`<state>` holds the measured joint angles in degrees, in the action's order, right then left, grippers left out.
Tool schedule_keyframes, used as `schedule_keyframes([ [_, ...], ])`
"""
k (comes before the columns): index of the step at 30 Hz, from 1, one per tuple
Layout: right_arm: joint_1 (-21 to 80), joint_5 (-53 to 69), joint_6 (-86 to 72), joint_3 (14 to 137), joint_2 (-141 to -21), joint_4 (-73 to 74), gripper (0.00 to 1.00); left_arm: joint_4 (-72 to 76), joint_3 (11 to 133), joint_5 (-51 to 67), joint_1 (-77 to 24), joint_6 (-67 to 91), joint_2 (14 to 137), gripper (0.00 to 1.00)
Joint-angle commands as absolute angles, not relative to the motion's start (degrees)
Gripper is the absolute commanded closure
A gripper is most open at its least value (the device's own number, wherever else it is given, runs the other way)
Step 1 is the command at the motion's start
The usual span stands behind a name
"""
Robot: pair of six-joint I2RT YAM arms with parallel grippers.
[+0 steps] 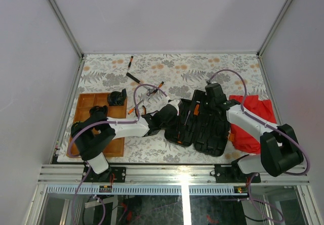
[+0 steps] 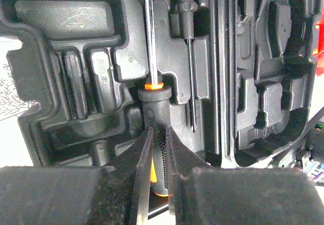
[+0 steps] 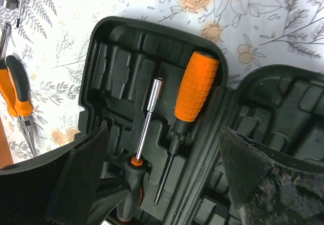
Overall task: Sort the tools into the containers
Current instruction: Adjust the screwdriver in the storage box.
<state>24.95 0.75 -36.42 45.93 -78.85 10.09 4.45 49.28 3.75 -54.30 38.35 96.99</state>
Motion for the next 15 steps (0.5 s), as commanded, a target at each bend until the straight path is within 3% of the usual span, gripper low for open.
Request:
schedule_keyframes([
  [1, 24.7, 5.9, -37.5, 46.6, -80.1, 7.7, 0.06, 4.5, 46.0, 4.4, -54.6, 37.9, 100.3, 0.88],
  [15, 24.8, 5.9, -37.5, 48.6, -82.5, 10.2, 0.09, 7.2, 44.7, 4.9, -54.6, 37.6, 100.5, 0.89],
])
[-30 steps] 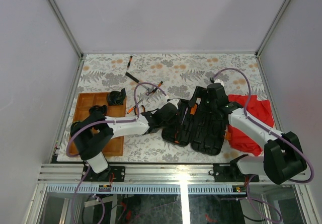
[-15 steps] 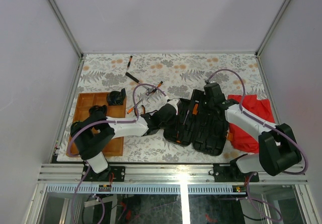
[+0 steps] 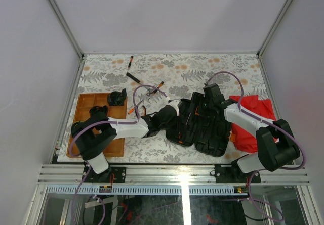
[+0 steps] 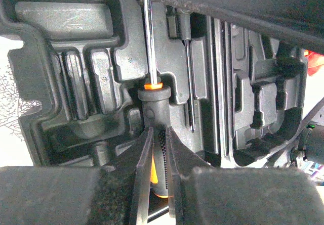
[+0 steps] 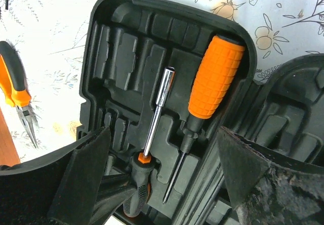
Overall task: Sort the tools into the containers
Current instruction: Adjust the screwdriver in the storage box.
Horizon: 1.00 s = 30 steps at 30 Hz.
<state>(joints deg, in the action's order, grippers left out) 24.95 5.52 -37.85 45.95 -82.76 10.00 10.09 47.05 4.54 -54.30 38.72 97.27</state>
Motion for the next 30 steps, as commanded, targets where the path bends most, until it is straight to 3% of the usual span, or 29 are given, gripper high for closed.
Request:
schedule_keyframes([
  [1, 24.8, 5.9, -37.7, 48.6, -82.5, 10.3, 0.09, 7.3, 44.7, 4.8, -54.7, 37.6, 100.6, 0.89],
  [13, 28.7, -0.7, -44.1, 52.6, -86.0, 14.0, 0.25, 7.9, 44.0, 4.9, -54.7, 37.7, 100.4, 0.9],
  [30, 28.8, -4.8, -44.3, 57.3, -90.8, 15.4, 0.61, 7.0, 44.7, 4.5, -54.6, 37.8, 101.1, 0.9],
])
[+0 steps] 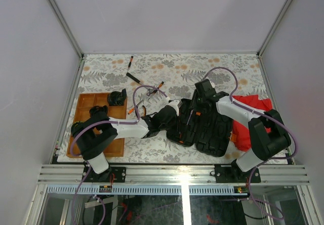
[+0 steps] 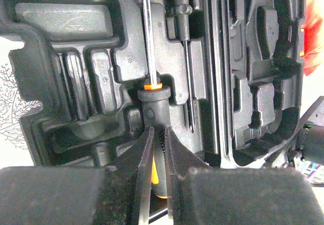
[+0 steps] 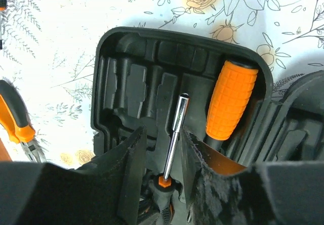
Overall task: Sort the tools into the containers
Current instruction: Adjust the screwdriver in the storage box.
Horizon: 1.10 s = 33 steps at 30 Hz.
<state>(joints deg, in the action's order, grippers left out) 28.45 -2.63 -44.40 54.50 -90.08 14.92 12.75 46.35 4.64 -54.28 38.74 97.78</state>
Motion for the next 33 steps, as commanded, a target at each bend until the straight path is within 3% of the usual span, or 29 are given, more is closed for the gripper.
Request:
schedule_keyframes([
  [1, 28.8, -4.8, -44.2, 57.3, -91.0, 15.5, 0.62, 6.7, 44.8, 4.4, -54.6, 37.8, 101.1, 0.9],
  [14, 28.8, -5.2, -44.0, 56.1, -91.2, 16.7, 0.65, -5.9, 52.9, -4.1, -57.8, 38.9, 103.4, 0.88],
  [33, 28.8, -8.9, -42.7, 58.2, -94.0, 18.3, 0.77, -5.8, 53.4, -4.2, -57.9, 39.1, 105.2, 0.88],
])
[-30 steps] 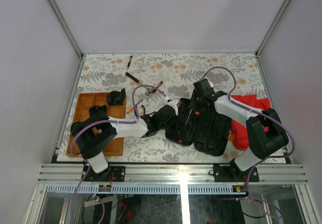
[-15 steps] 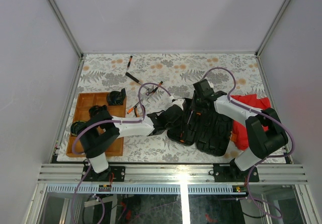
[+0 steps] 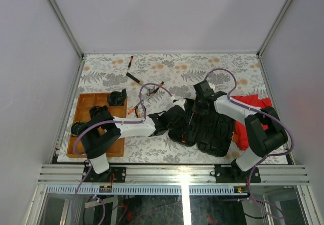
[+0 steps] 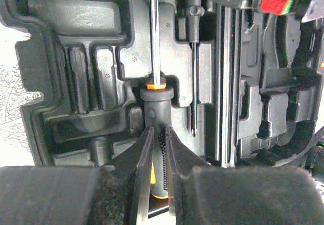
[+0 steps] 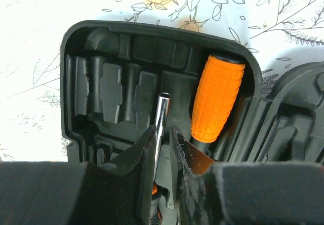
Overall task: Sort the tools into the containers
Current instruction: Adjust the screwdriver in the storage box.
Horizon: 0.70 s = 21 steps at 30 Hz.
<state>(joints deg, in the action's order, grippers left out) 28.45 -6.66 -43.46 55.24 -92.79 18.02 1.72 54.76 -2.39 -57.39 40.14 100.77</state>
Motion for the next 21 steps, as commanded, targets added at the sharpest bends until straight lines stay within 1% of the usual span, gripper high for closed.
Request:
schedule_keyframes([
  [1, 28.7, -8.9, -42.7, 58.4, -94.3, 18.3, 0.77, -5.8, 53.4, -4.2, -57.9, 39.1, 105.2, 0.88],
  [4, 28.8, -9.0, -42.3, 59.0, -94.9, 18.6, 0.79, -6.1, 53.5, -4.2, -57.8, 39.1, 105.2, 0.88],
  [7, 28.8, -9.0, -41.8, 59.6, -97.0, 18.9, 0.83, -6.2, 53.7, -4.3, -57.9, 39.1, 105.4, 0.88],
  [11, 28.8, -10.0, -41.1, 59.8, -97.9, 20.0, 0.91, -6.5, 53.9, -4.2, -57.9, 39.0, 105.5, 0.88],
  [14, 28.8, -10.7, -40.5, 59.6, -98.0, 20.5, 0.99, -6.5, 53.9, -4.2, -57.9, 39.0, 105.6, 0.88],
  [21, 28.8, -10.6, -37.8, 60.5, -100.1, 22.0, 1.0, -7.2, 54.5, -4.4, -58.0, 39.0, 106.0, 0.88],
])
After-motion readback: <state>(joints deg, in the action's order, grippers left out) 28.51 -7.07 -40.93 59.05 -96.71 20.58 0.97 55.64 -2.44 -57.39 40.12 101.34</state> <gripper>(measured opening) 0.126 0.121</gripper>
